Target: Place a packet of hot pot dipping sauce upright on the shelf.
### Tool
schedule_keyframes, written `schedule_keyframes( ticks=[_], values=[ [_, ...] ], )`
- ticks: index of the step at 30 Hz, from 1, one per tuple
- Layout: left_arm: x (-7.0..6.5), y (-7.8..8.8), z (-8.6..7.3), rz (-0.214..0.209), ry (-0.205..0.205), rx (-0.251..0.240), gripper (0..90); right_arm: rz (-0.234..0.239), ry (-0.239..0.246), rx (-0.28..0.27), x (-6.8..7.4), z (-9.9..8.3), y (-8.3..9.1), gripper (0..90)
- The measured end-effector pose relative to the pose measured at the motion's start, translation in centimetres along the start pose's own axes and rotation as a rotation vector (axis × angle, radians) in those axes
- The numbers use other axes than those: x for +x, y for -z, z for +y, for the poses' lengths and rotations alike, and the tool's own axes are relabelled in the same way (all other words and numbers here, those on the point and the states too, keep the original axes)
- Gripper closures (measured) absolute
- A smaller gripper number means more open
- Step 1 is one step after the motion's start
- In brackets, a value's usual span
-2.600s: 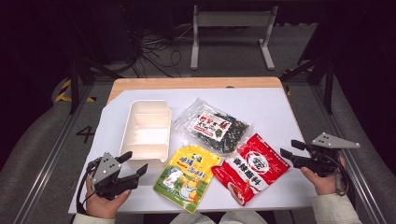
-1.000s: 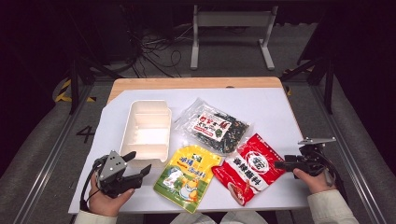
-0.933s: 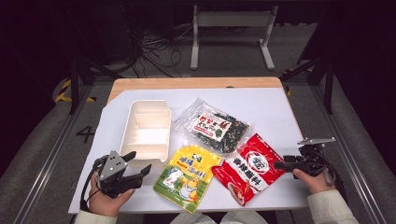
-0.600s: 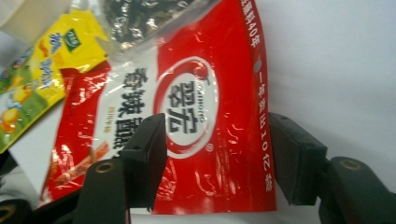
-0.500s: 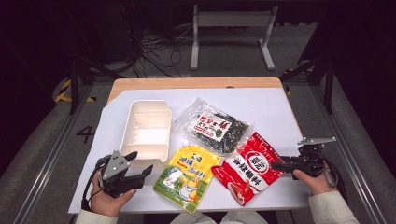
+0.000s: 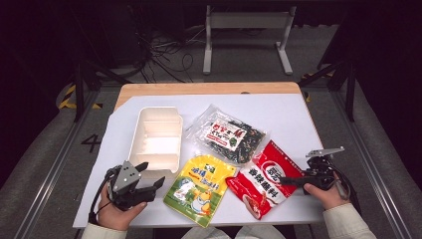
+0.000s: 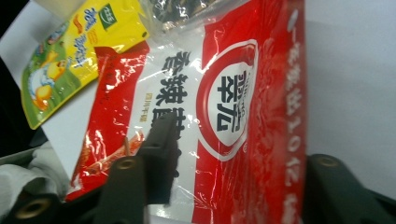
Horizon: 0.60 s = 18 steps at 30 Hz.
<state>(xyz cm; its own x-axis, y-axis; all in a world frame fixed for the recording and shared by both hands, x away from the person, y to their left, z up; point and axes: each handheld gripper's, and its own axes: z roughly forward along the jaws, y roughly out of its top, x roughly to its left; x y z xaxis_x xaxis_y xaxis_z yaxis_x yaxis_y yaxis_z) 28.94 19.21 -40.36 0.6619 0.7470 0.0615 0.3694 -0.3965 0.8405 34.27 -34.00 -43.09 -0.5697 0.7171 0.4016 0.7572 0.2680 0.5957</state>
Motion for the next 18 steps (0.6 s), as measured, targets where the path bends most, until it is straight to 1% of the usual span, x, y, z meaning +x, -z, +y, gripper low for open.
schedule_keyframes(
  ticks=[2, 3, 5, 6, 7, 8, 12, 13, 16, 18],
  values=[
    [-0.1, -0.2, 0.0, -0.002, 0.001, -0.001, 29.9, -0.015, 0.010, 0.007, 0.0, 0.0, -0.4, 61.7],
    [-0.3, -0.3, 0.1, -0.003, -0.008, 0.000, 29.9, -0.030, 0.015, 0.016, -0.1, -0.1, -0.9, 68.5],
    [-0.5, -0.5, 0.3, -0.007, -0.013, -0.005, 29.9, -0.035, 0.018, 0.023, -0.2, -0.2, -1.2, 74.4],
    [-0.5, -0.5, 0.3, -0.007, -0.013, -0.005, 29.9, -0.035, 0.018, 0.023, -0.2, -0.2, -1.2, 74.4],
    [-0.6, -0.5, 0.4, -0.016, -0.009, -0.008, 29.9, -0.045, 0.015, 0.024, -0.3, -0.2, -1.3, 83.8],
    [-0.7, -0.7, 0.4, -0.025, -0.012, -0.009, 29.8, -0.051, 0.007, 0.020, -0.3, -0.2, -1.2, 85.8],
    [-0.7, -0.9, 0.5, -0.034, -0.013, -0.005, 29.8, -0.043, -0.002, 0.009, -0.2, -0.1, -0.7, 87.8],
    [-0.7, -0.9, 0.6, -0.037, -0.007, -0.010, 29.8, -0.043, -0.001, 0.008, -0.1, -0.1, -0.5, 87.9],
    [-0.7, -0.9, 0.7, -0.040, -0.005, -0.016, 29.0, -0.050, 0.002, -0.005, 0.4, 0.1, 0.3, 87.9],
    [-0.7, -0.9, 0.8, -0.047, 0.005, -0.026, 27.2, -0.051, 0.006, -0.015, 0.7, 0.2, 1.1, 88.0]
  ],
)
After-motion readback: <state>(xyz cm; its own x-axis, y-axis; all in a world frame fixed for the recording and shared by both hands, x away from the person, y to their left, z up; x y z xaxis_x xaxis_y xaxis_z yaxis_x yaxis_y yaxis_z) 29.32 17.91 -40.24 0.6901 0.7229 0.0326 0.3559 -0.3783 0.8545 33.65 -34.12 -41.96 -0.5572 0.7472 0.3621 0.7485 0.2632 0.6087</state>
